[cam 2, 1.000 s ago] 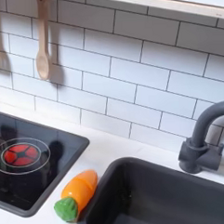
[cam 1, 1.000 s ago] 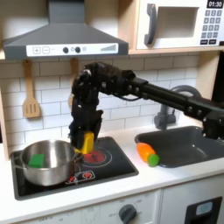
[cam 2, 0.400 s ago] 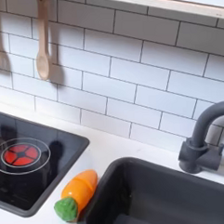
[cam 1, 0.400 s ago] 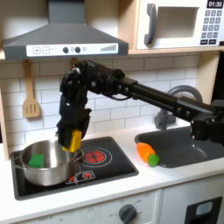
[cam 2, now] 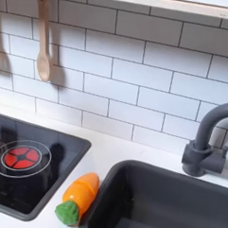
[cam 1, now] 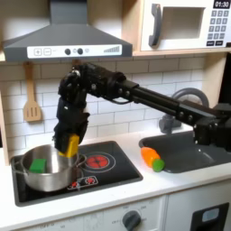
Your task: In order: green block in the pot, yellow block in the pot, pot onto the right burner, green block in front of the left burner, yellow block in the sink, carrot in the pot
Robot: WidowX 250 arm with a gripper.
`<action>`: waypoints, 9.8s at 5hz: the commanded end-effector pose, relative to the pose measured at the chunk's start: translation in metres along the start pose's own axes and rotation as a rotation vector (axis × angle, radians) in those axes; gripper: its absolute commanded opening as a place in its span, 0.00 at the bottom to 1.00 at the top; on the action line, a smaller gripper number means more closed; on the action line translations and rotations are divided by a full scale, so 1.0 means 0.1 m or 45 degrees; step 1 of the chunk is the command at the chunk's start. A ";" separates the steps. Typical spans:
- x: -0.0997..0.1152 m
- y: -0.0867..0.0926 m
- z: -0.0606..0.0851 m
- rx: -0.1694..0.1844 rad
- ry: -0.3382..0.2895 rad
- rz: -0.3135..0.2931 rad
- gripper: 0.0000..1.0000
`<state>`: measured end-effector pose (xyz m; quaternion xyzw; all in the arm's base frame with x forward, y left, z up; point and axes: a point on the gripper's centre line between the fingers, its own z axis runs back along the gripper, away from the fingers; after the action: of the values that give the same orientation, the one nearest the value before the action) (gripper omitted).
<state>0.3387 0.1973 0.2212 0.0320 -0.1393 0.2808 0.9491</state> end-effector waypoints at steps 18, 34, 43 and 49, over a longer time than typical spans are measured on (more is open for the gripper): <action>-0.13 -0.12 -0.27 -0.085 0.078 -0.407 1.00; -0.10 -0.22 -0.44 -0.122 0.094 -0.430 0.00; -0.45 -0.85 -0.36 -0.237 0.139 -0.593 0.00; -0.70 -1.21 -0.27 -0.289 0.167 -0.674 0.00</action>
<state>0.3539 0.0617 0.1760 -0.0577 -0.0933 0.0072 0.9939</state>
